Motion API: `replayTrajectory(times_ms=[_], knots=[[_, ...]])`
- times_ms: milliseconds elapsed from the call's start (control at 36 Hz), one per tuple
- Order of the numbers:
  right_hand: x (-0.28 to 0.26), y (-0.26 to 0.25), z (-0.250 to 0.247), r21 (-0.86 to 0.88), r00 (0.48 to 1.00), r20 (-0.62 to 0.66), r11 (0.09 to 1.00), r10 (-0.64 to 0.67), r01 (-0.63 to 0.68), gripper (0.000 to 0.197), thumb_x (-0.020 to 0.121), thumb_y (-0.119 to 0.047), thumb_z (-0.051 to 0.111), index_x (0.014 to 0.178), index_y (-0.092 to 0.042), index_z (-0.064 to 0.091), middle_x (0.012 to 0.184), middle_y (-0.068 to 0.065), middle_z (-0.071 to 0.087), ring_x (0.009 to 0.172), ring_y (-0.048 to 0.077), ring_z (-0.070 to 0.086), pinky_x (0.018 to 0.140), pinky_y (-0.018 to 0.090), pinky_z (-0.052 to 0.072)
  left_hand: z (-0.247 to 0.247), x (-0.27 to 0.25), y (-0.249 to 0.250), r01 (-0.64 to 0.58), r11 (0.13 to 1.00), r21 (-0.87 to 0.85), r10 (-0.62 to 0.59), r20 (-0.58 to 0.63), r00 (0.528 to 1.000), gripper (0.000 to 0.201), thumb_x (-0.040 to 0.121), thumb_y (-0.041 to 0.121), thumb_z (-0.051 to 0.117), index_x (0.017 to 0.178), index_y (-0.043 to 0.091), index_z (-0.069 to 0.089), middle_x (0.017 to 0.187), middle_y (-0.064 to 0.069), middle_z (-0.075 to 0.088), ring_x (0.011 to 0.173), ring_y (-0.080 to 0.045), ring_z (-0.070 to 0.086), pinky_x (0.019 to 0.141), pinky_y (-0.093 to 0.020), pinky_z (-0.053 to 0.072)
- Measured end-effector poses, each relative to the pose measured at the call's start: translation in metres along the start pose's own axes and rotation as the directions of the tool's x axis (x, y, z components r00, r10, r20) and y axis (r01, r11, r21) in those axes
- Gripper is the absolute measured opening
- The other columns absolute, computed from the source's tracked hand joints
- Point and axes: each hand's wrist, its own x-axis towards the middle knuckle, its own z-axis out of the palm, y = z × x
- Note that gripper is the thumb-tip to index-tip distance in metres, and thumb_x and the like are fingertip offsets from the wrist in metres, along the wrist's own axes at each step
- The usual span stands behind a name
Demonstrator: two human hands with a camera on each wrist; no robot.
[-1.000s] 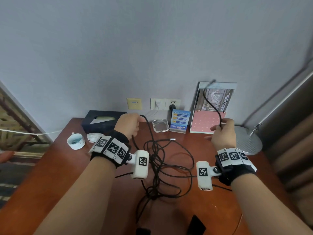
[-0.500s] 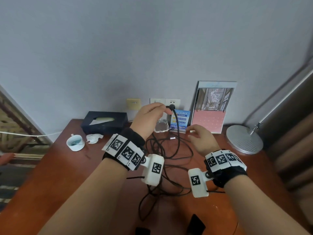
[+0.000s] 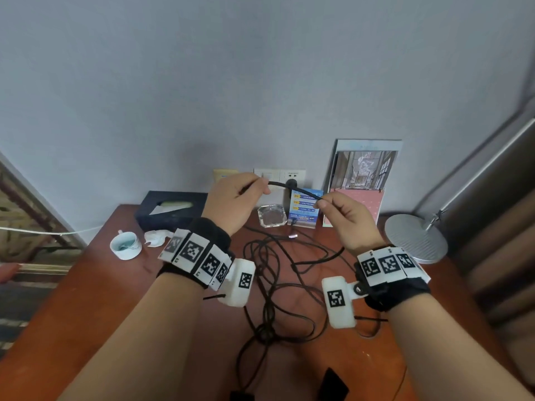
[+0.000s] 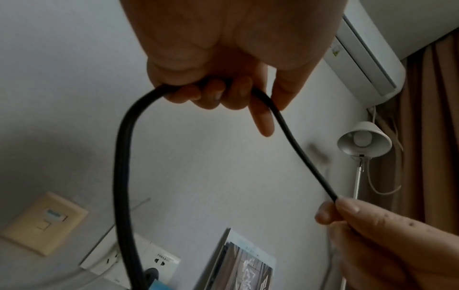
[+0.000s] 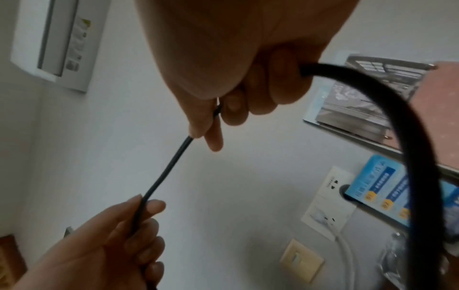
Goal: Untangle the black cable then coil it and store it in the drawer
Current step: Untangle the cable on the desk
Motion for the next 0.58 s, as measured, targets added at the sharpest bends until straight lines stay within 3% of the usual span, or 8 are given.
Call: replayTrajectory(times_ms=[56, 111, 167, 250, 333, 417, 500, 583], knots=[[0.002, -0.002, -0.003, -0.036, 1.000, -0.018, 0.999, -0.010, 0.009, 0.018, 0.095, -0.017, 0.055, 0.089, -0.005, 0.066, 0.085, 0.019, 0.064, 0.075, 0.023, 0.055, 0.071, 0.023, 0.041, -0.001, 0.001, -0.004, -0.021, 0.998, 0.057, 0.019, 0.021, 1.000, 0.026, 0.098, 0.026, 0.051, 0.077, 0.025, 0.068, 0.060, 0.017, 0.052, 0.066, -0.003, 0.051, 0.064, -0.015, 0.034], [0.004, -0.006, -0.005, -0.026, 1.000, -0.011, 1.000, -0.004, 0.004, 0.018, 0.095, -0.017, 0.055, 0.088, -0.005, 0.067, 0.075, 0.015, 0.062, 0.067, 0.014, 0.052, 0.066, 0.022, 0.040, 0.000, 0.001, -0.006, -0.046, 0.996, 0.081, 0.041, 0.052, 0.998, 0.020, 0.097, 0.028, 0.052, 0.084, 0.025, 0.067, 0.071, 0.014, 0.058, 0.074, -0.005, 0.055, 0.071, -0.020, 0.039], [0.007, -0.008, -0.006, 0.035, 0.999, 0.002, 0.999, 0.032, -0.032, 0.018, 0.095, -0.015, 0.054, 0.083, -0.010, 0.067, 0.060, 0.005, 0.049, 0.054, 0.006, 0.041, 0.056, 0.019, 0.036, 0.001, 0.000, -0.005, -0.073, 0.993, 0.088, 0.067, 0.068, 0.995, 0.021, 0.096, 0.033, 0.049, 0.087, 0.025, 0.065, 0.077, 0.011, 0.060, 0.079, -0.010, 0.057, 0.074, -0.026, 0.042], [0.010, -0.011, -0.008, 0.112, 0.997, -0.008, 0.991, 0.071, -0.069, 0.022, 0.095, -0.015, 0.053, 0.078, -0.018, 0.067, 0.051, -0.001, 0.035, 0.046, 0.007, 0.029, 0.047, 0.018, 0.029, 0.005, -0.001, -0.003, -0.094, 0.988, 0.122, 0.086, 0.074, 0.994, 0.030, 0.095, 0.032, 0.041, 0.098, 0.019, 0.068, 0.091, 0.003, 0.064, 0.086, -0.011, 0.054, 0.079, -0.027, 0.041], [0.011, -0.010, -0.010, 0.060, 0.998, 0.004, 0.996, 0.069, -0.069, 0.020, 0.094, -0.018, 0.056, 0.078, -0.021, 0.067, 0.049, -0.011, 0.042, 0.046, 0.004, 0.034, 0.050, 0.017, 0.032, 0.009, -0.002, -0.002, -0.086, 0.966, 0.243, 0.069, 0.079, 0.995, 0.041, 0.094, 0.020, 0.037, 0.129, 0.021, 0.057, 0.116, -0.003, 0.058, 0.111, -0.020, 0.048, 0.097, -0.038, 0.038], [0.010, -0.013, -0.010, -0.089, 0.998, 0.067, 0.996, 0.016, -0.010, 0.016, 0.093, -0.021, 0.059, 0.080, -0.021, 0.069, 0.061, -0.003, 0.056, 0.055, 0.004, 0.045, 0.059, 0.019, 0.039, 0.014, -0.004, 0.007, -0.107, 0.922, 0.373, 0.075, 0.098, 0.992, 0.061, 0.087, 0.006, 0.045, 0.145, 0.025, 0.038, 0.130, -0.004, 0.050, 0.121, -0.024, 0.042, 0.103, -0.043, 0.034], [0.007, -0.019, -0.005, -0.163, 0.987, 0.146, 0.982, -0.073, 0.096, 0.020, 0.093, -0.022, 0.059, 0.074, -0.027, 0.066, 0.064, 0.005, 0.061, 0.061, 0.012, 0.051, 0.064, 0.028, 0.042, 0.025, -0.005, 0.017, -0.193, 0.907, 0.376, 0.108, 0.235, 0.966, 0.055, 0.085, 0.007, 0.044, 0.138, 0.022, 0.047, 0.130, -0.005, 0.053, 0.120, -0.026, 0.046, 0.102, -0.040, 0.036], [0.006, -0.023, 0.000, -0.162, 0.972, 0.215, 0.978, -0.093, 0.129, 0.019, 0.093, -0.023, 0.058, 0.077, -0.030, 0.068, 0.071, 0.000, 0.068, 0.067, 0.017, 0.059, 0.067, 0.029, 0.046, 0.039, -0.012, 0.025, -0.206, 0.931, 0.302, 0.085, 0.370, 0.925, 0.026, 0.086, 0.013, 0.046, 0.109, 0.015, 0.058, 0.104, -0.005, 0.059, 0.097, -0.025, 0.055, 0.083, -0.039, 0.045]])
